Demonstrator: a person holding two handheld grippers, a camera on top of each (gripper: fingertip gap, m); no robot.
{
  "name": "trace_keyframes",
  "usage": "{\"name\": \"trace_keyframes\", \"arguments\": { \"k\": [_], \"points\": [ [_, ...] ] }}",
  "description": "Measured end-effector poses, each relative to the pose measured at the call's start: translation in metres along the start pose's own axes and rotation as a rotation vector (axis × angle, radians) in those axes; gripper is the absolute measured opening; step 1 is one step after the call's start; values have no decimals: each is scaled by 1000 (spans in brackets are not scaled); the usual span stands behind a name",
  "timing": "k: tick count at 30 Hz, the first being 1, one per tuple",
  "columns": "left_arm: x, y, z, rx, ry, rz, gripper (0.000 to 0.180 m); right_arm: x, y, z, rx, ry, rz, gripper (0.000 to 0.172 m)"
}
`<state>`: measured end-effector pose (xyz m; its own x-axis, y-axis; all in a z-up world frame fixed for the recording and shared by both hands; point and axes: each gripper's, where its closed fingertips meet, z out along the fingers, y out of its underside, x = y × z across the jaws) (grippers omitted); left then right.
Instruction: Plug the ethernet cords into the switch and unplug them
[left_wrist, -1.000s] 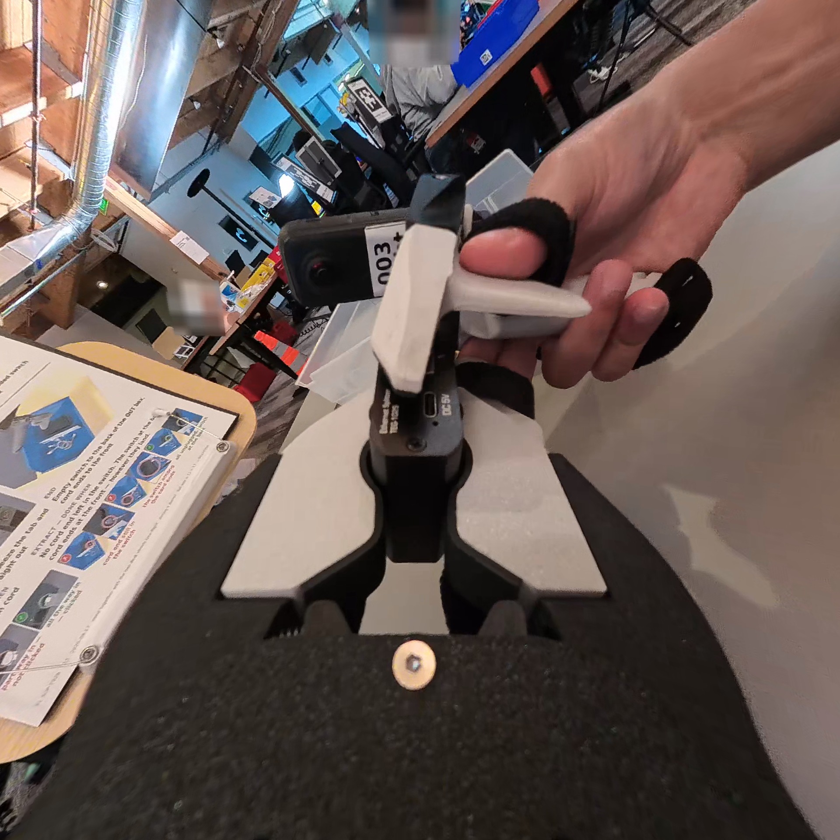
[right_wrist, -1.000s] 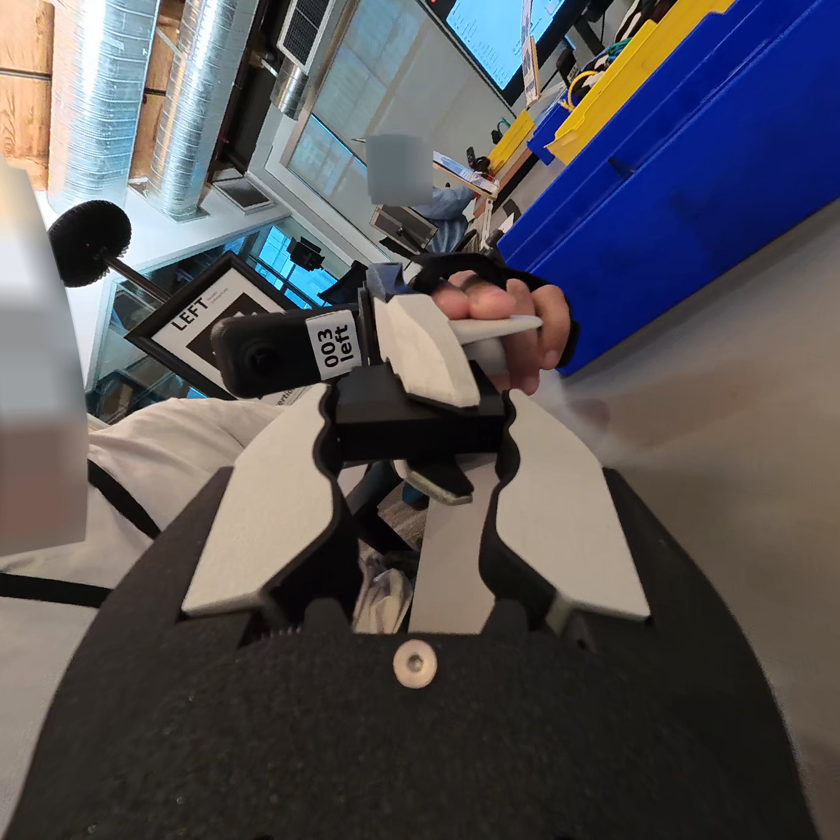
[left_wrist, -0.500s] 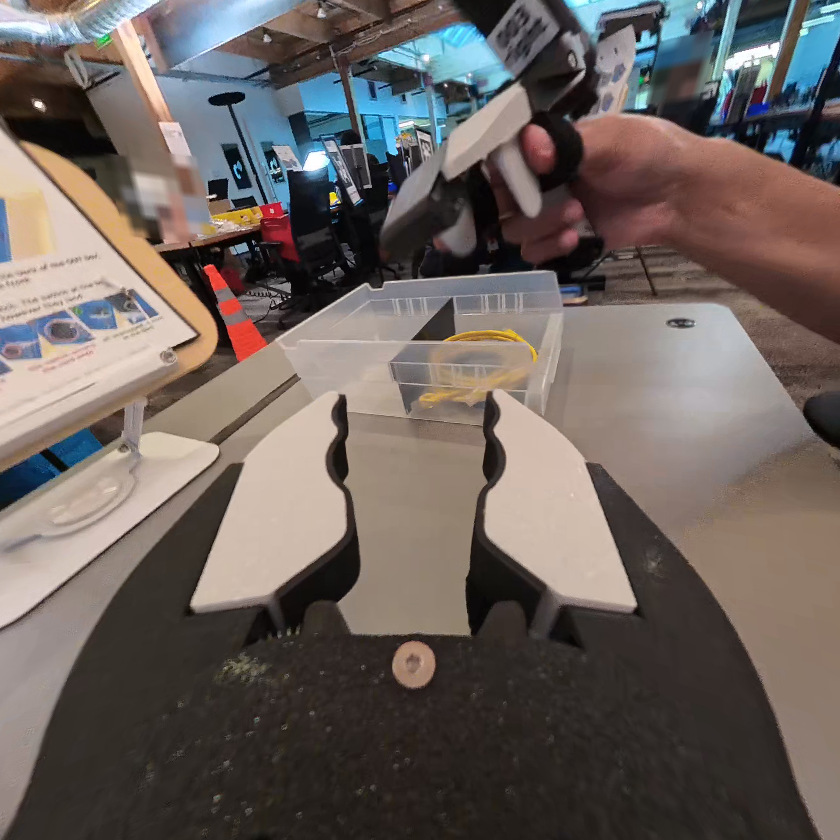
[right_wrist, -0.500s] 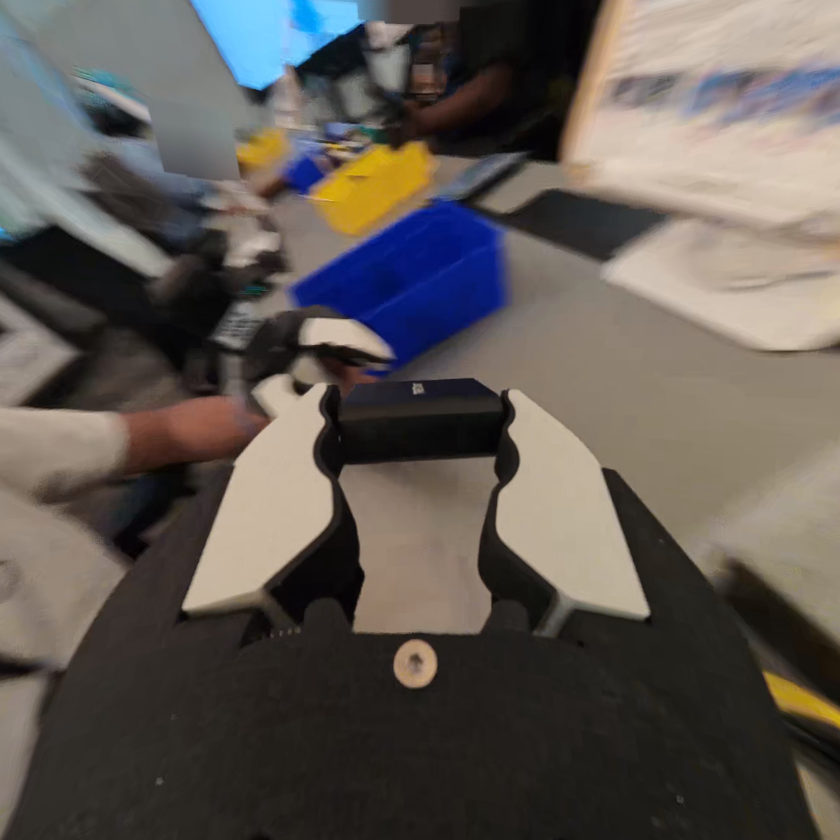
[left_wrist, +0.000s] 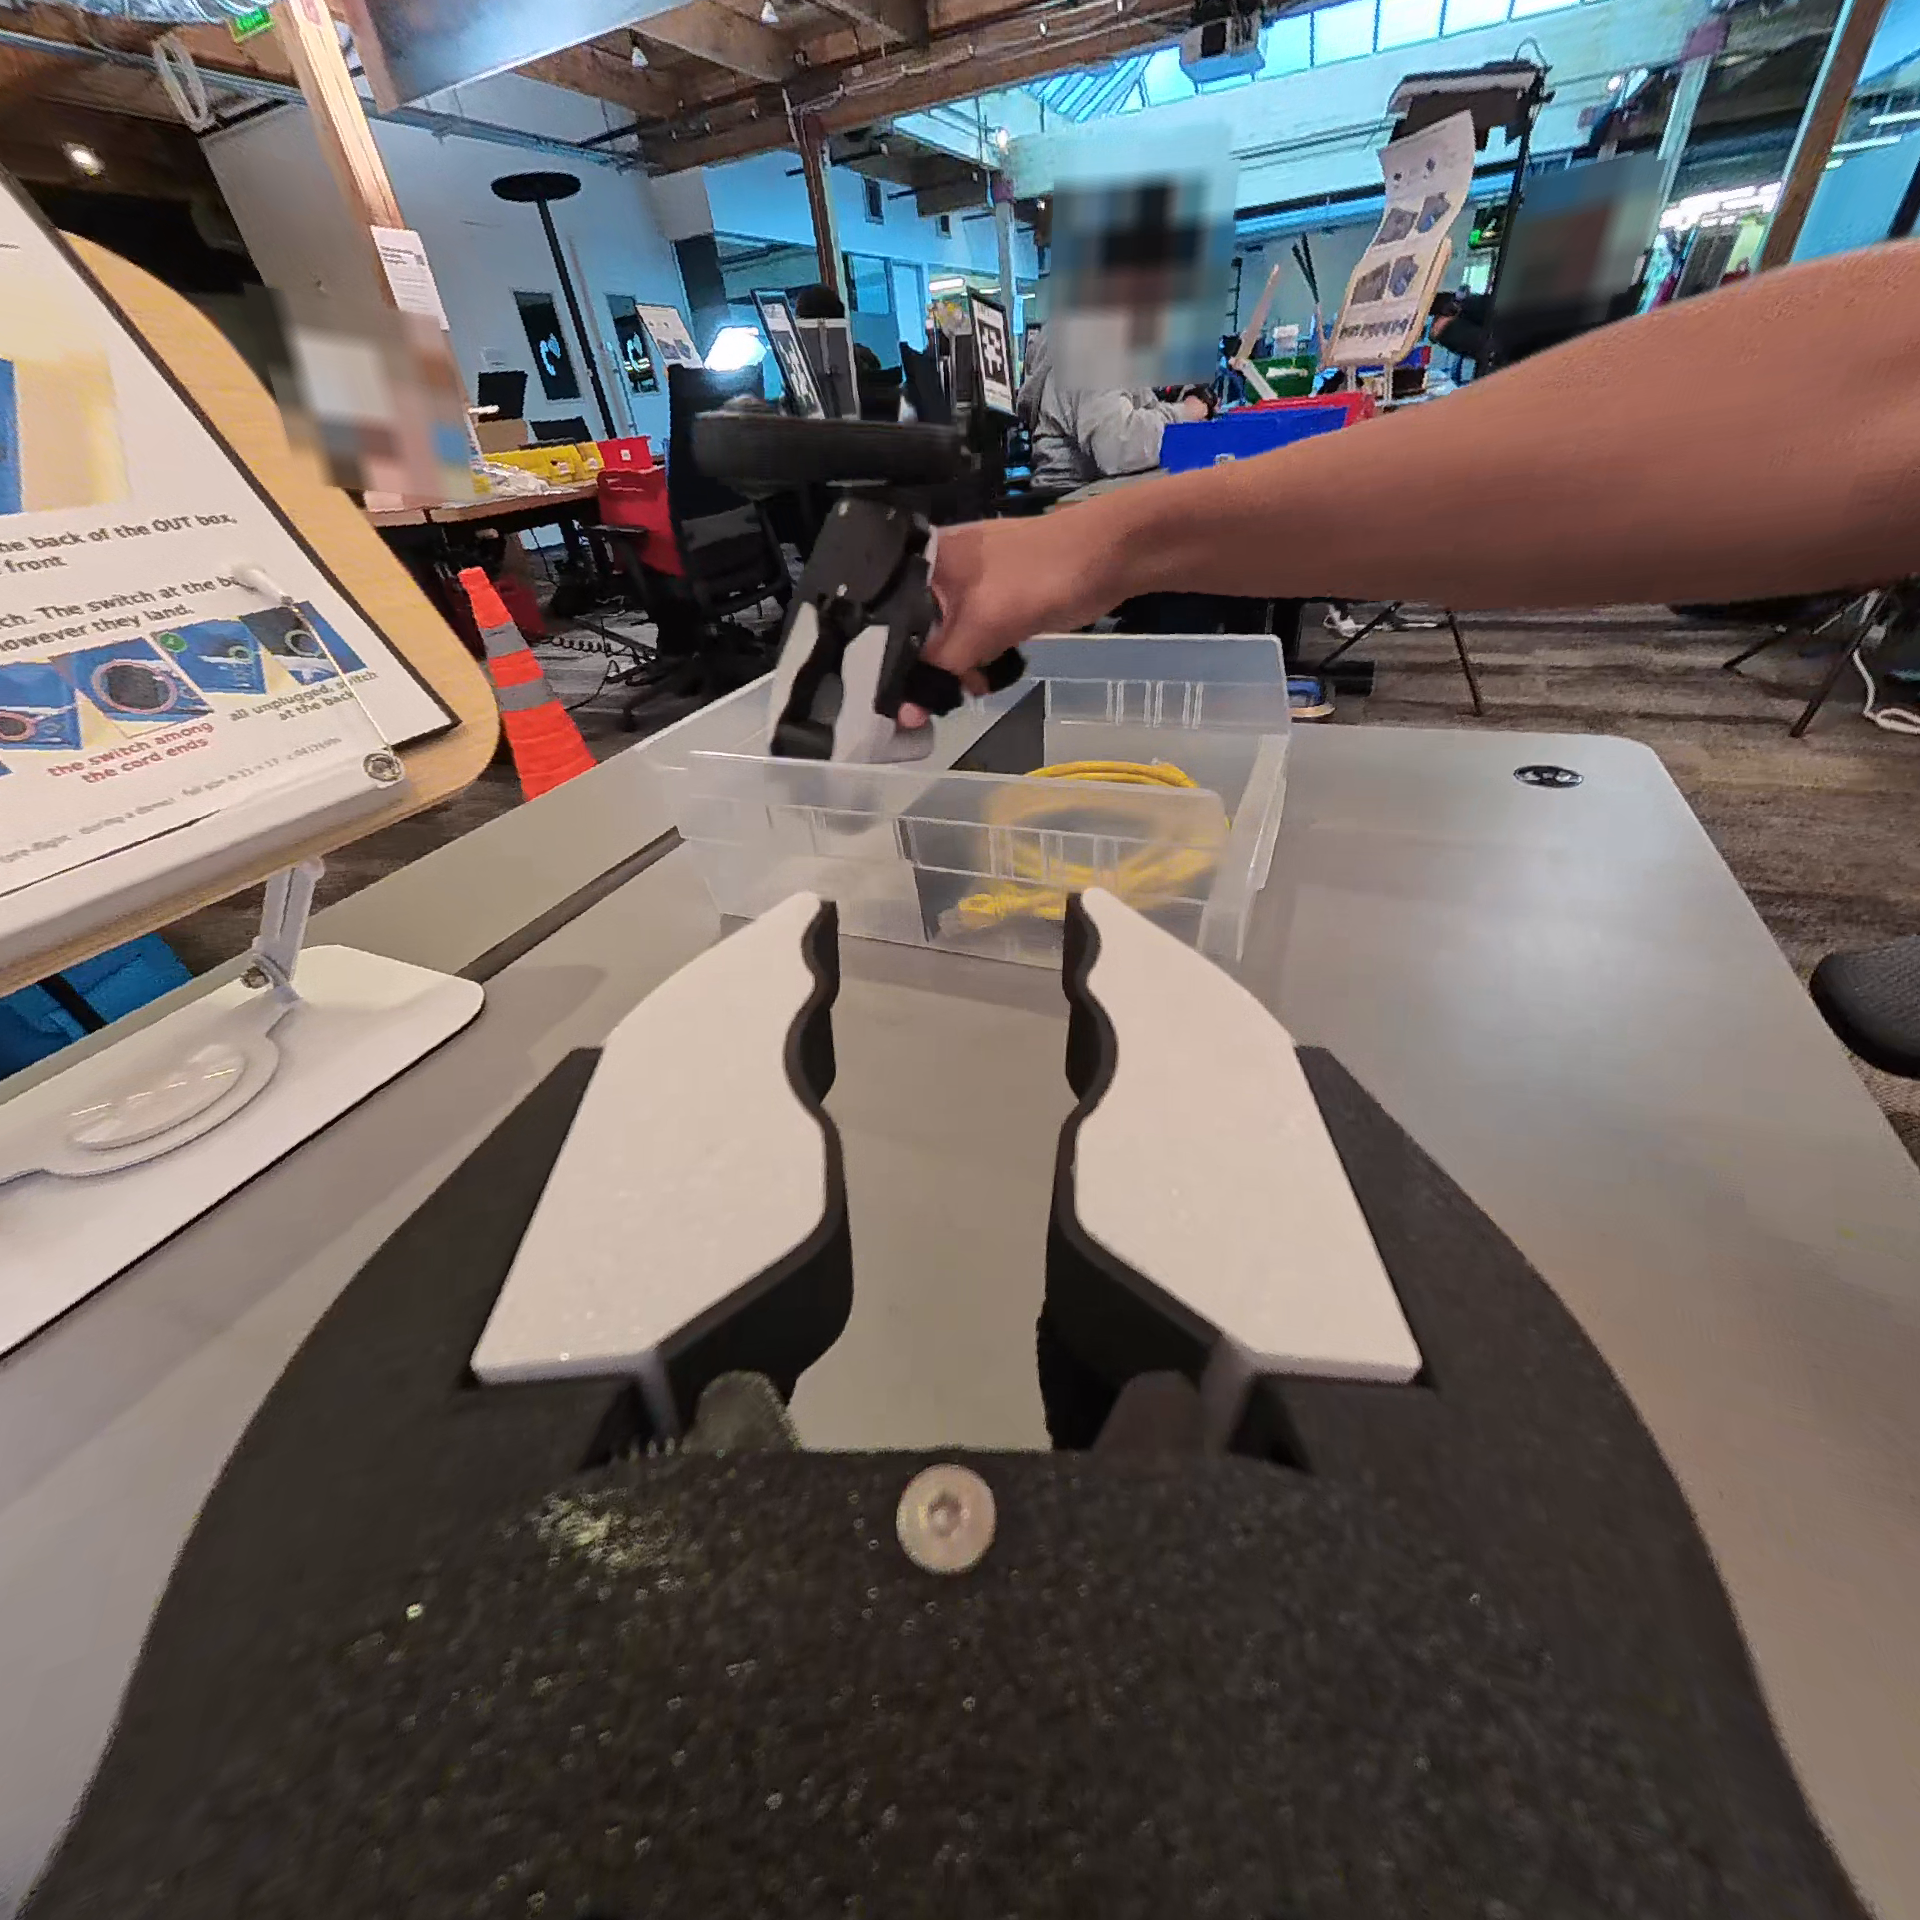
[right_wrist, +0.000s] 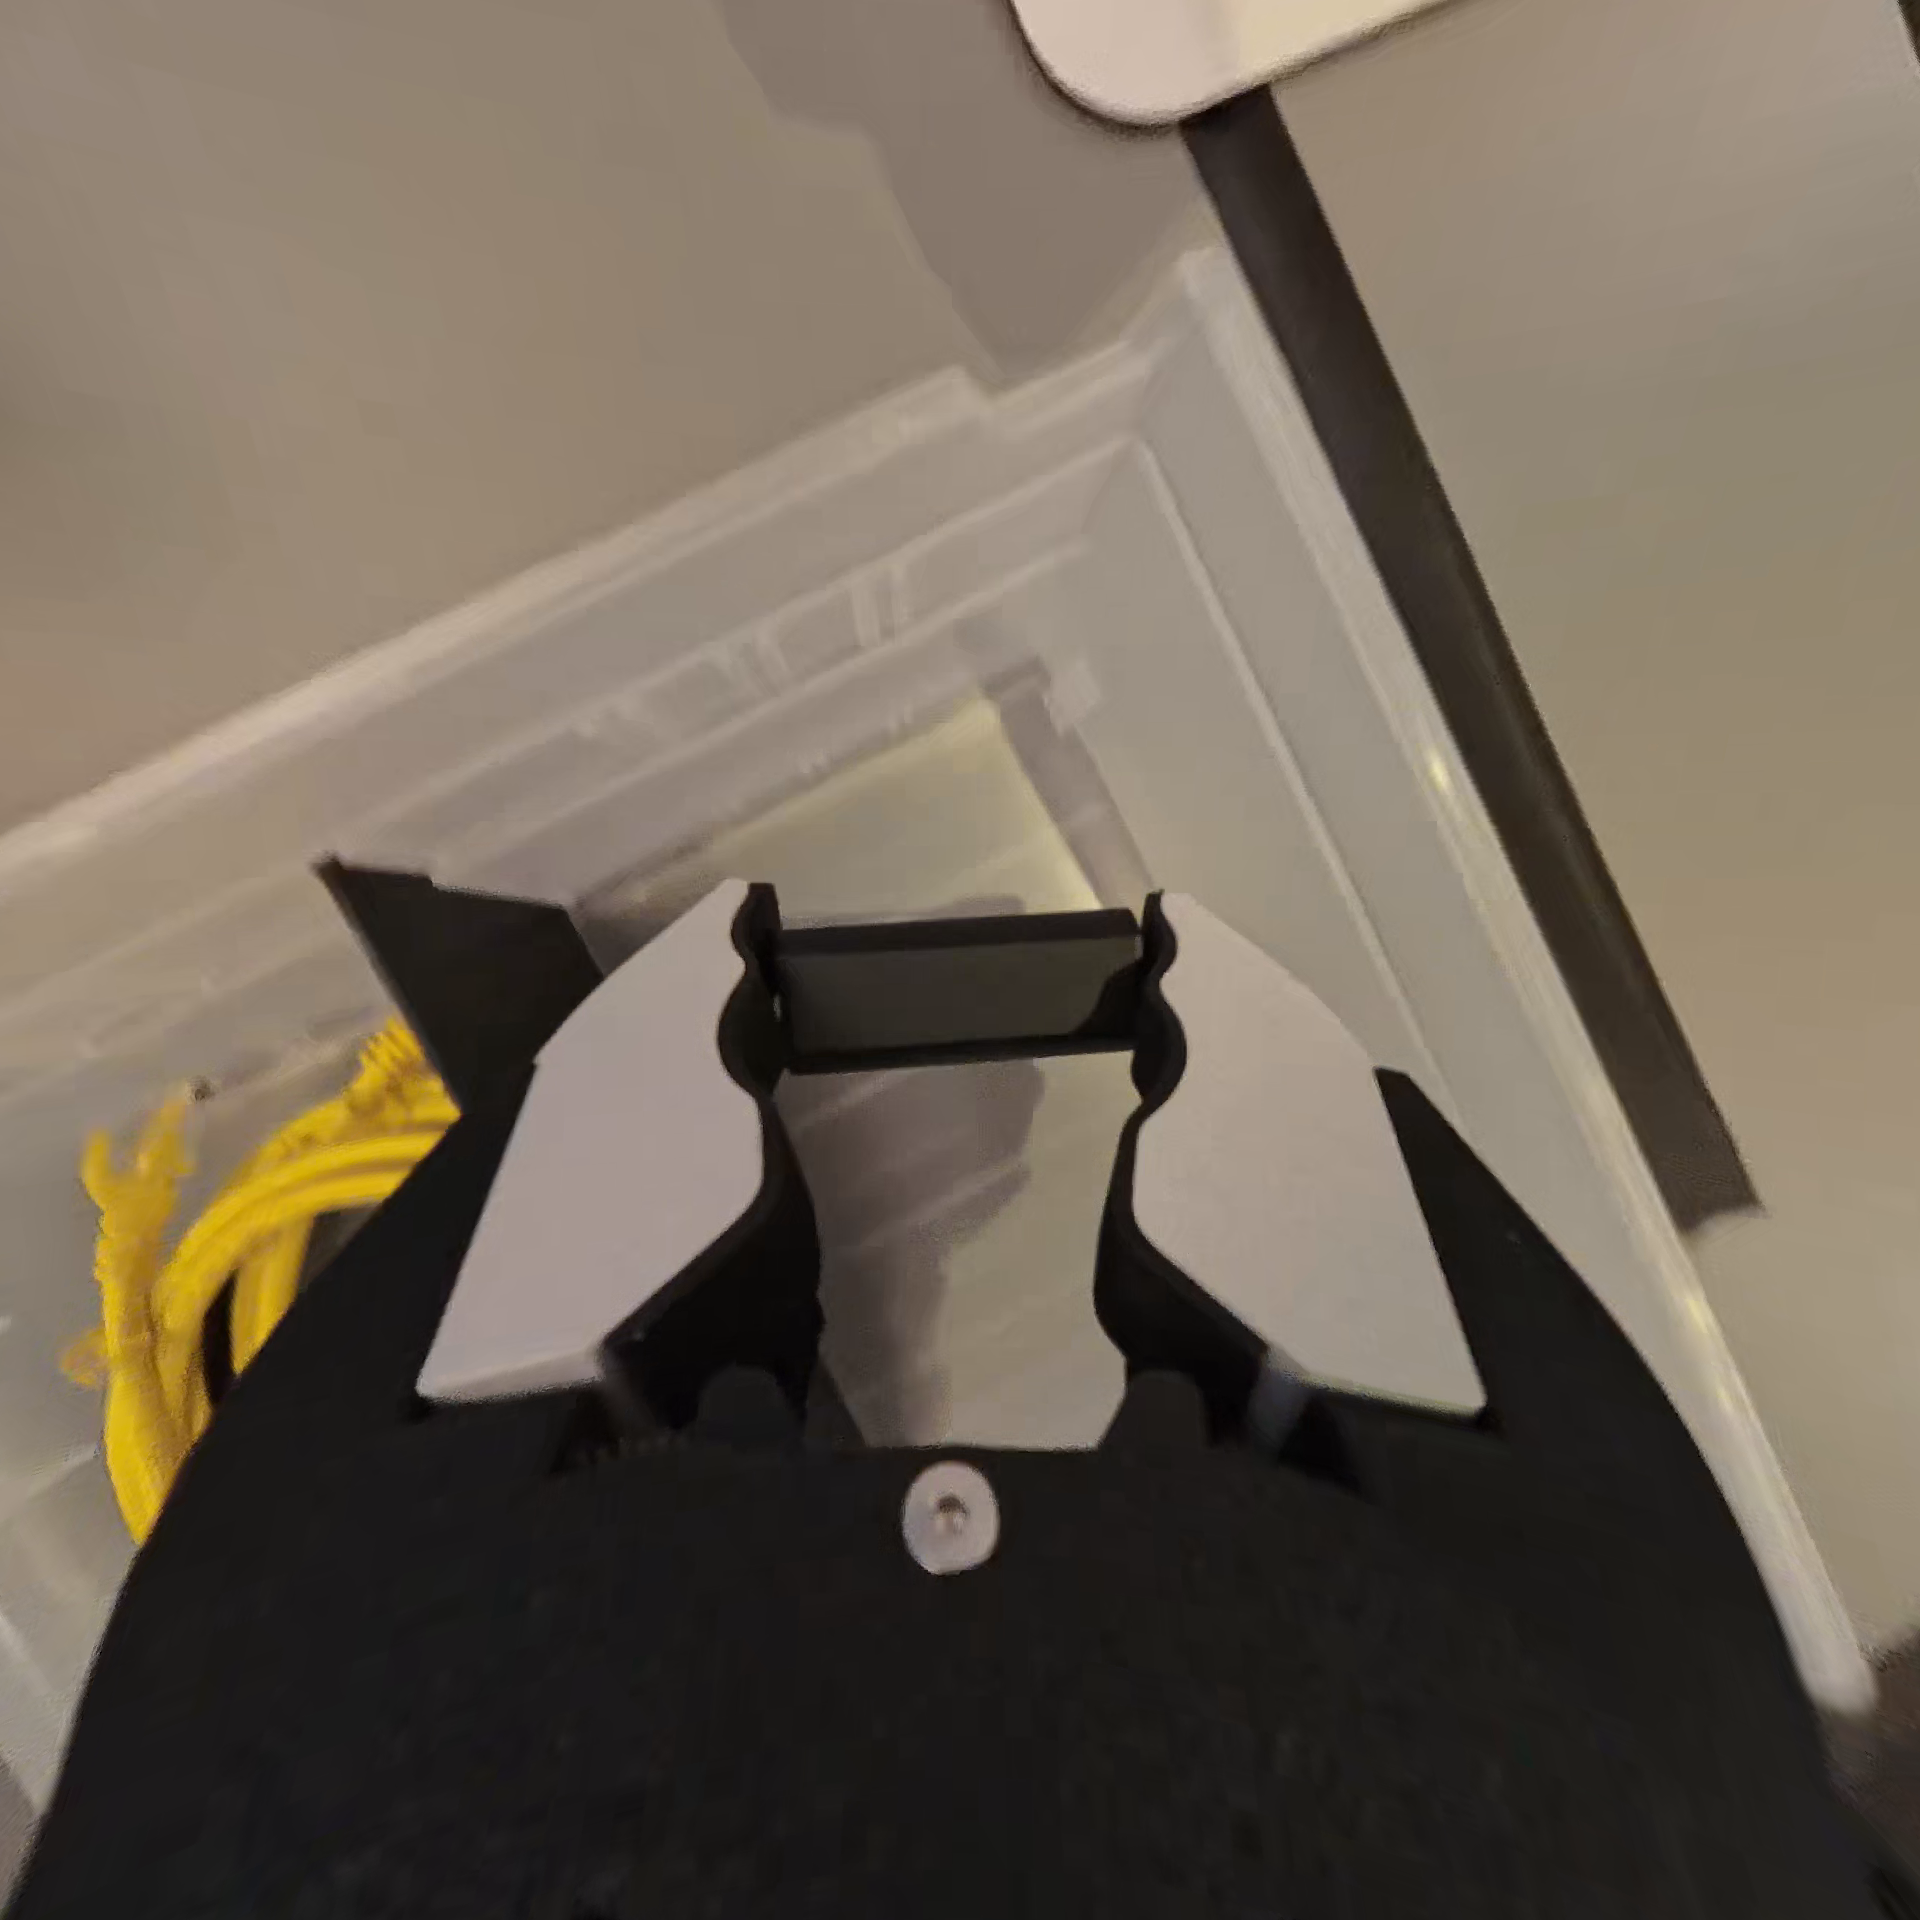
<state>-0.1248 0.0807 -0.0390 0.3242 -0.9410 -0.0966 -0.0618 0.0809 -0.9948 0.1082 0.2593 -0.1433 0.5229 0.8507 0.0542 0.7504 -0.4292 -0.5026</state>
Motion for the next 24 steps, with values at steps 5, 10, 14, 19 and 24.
{"name": "trace_keyframes", "arguments": {
  "k": [5,10,14,19,24],
  "points": [
    [7,1,1,-20,3,87,39,4,-12,20,52,-97,32,65],
    [10,3,2,-41,2,119,38,14,41,23,-252,-76,18,66],
    [12,9,5,-100,20,21,50,14,63,10,-447,-55,86,66],
    [5,14,6,-101,-13,39,55,11,64,6,-462,-50,115,67],
    [8,6,3,-47,-4,-41,51,15,60,-15,-366,44,107,68]
  ]
}}
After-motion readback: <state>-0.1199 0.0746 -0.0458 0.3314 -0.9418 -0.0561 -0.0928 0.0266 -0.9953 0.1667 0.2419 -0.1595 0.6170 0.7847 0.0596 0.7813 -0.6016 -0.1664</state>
